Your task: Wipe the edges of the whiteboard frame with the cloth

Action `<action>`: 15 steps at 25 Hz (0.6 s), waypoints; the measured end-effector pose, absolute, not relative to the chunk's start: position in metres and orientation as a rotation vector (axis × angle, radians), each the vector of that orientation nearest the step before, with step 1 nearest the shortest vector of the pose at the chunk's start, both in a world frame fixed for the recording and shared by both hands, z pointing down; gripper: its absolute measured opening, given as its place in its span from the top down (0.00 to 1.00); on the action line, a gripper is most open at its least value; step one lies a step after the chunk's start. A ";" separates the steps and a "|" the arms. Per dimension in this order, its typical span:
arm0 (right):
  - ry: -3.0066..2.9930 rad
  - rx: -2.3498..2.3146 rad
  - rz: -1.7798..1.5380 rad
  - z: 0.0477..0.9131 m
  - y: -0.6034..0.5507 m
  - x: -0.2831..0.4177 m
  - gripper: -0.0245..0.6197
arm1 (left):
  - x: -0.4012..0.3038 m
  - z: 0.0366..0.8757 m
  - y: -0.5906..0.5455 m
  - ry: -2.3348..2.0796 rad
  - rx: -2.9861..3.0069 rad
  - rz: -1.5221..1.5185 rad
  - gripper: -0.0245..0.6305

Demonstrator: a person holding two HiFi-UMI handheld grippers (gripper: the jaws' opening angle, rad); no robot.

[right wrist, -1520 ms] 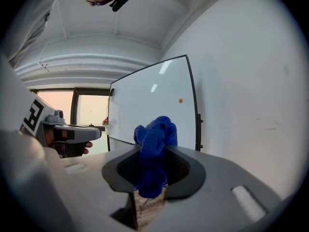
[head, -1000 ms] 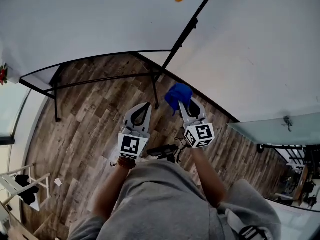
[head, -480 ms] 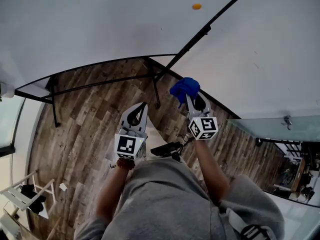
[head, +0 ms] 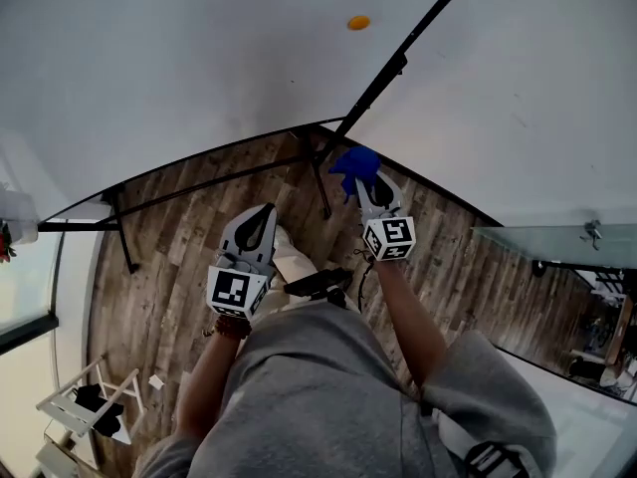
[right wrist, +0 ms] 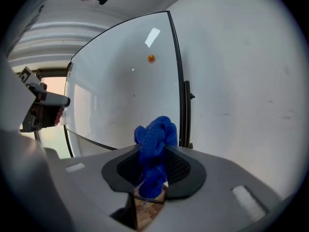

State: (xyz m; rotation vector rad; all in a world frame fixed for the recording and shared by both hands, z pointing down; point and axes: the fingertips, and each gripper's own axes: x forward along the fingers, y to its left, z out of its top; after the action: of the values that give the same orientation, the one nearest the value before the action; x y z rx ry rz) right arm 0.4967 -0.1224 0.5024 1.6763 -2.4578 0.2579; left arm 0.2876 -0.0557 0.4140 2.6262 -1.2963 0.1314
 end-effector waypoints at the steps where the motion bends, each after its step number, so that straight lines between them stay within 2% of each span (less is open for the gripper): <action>1: -2.456 1.670 0.260 0.511 -0.132 0.497 0.78 | 0.289 0.416 -0.064 -1.282 2.639 0.161 0.95; 11: -2.392 1.566 0.324 0.609 -0.204 0.512 0.78 | 0.297 0.431 -0.127 -1.239 2.671 0.390 0.95; 15: -2.347 1.545 0.341 0.641 -0.227 0.517 0.78 | 0.279 0.437 -0.146 -1.334 2.612 0.359 0.95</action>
State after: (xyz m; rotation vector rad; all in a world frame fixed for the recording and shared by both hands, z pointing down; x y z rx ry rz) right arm 0.5168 -0.2267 0.6413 1.5452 -2.3468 0.3410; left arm 0.2789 -0.1460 0.4365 2.6119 -1.3342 0.3592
